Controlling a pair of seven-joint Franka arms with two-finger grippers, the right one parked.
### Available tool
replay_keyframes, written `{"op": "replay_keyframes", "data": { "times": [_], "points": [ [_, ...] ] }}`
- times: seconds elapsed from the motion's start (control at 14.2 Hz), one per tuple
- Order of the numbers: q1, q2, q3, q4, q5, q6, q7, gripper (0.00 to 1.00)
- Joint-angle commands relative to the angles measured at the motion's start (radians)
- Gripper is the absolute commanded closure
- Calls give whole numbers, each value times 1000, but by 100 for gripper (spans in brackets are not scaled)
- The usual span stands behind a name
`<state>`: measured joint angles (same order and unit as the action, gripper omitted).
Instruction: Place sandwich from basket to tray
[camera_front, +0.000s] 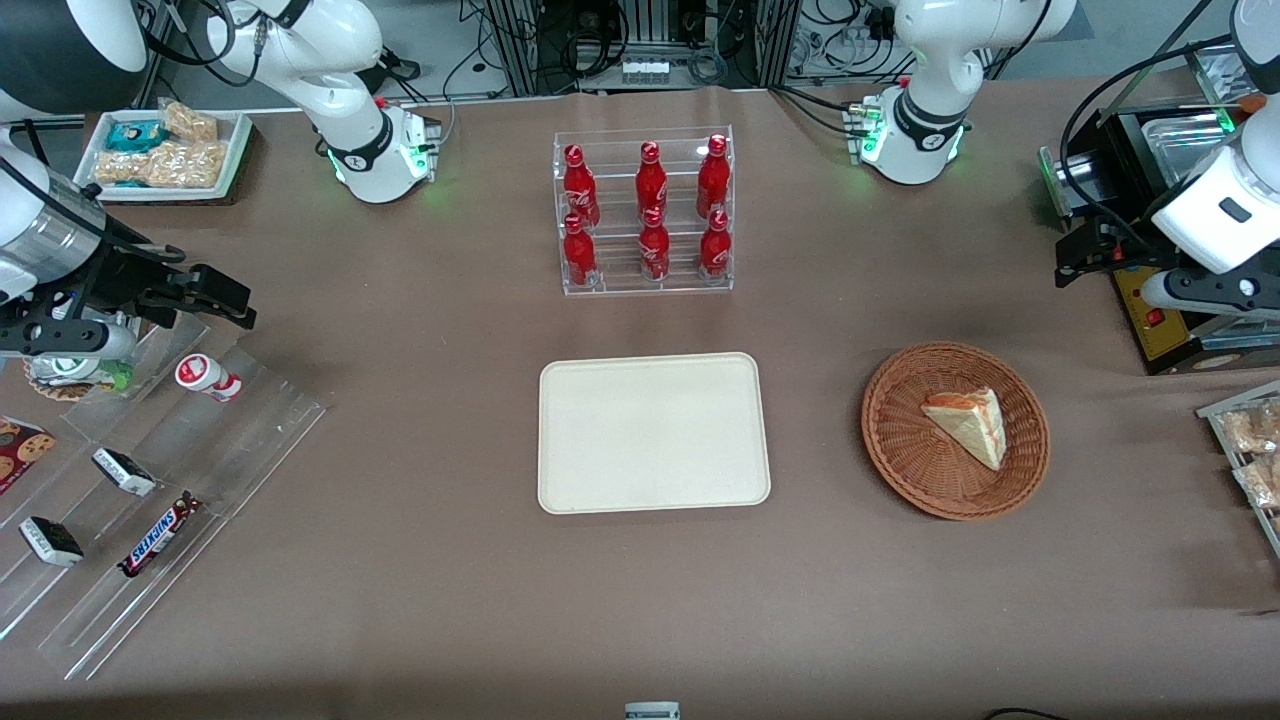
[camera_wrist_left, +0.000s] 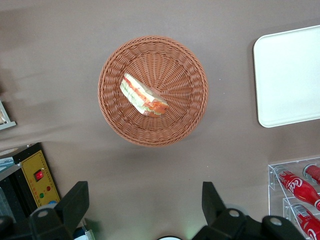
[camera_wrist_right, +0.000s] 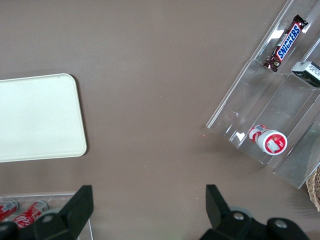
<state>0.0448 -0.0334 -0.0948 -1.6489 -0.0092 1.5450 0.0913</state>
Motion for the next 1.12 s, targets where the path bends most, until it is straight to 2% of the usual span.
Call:
{"op": "replay_keyframes", "data": {
  "times": [0.0,0.49,0.63,0.91,1.05],
  "points": [
    [7,10,-2,-8,5,-5,1,0],
    [9,91,49,-98,9,46,-2,0],
    [9,101,50,-187,56,131,-5,0],
    [10,96,50,-366,60,337,-12,0],
    [9,95,50,-461,60,473,-89,0]
  ]
}}
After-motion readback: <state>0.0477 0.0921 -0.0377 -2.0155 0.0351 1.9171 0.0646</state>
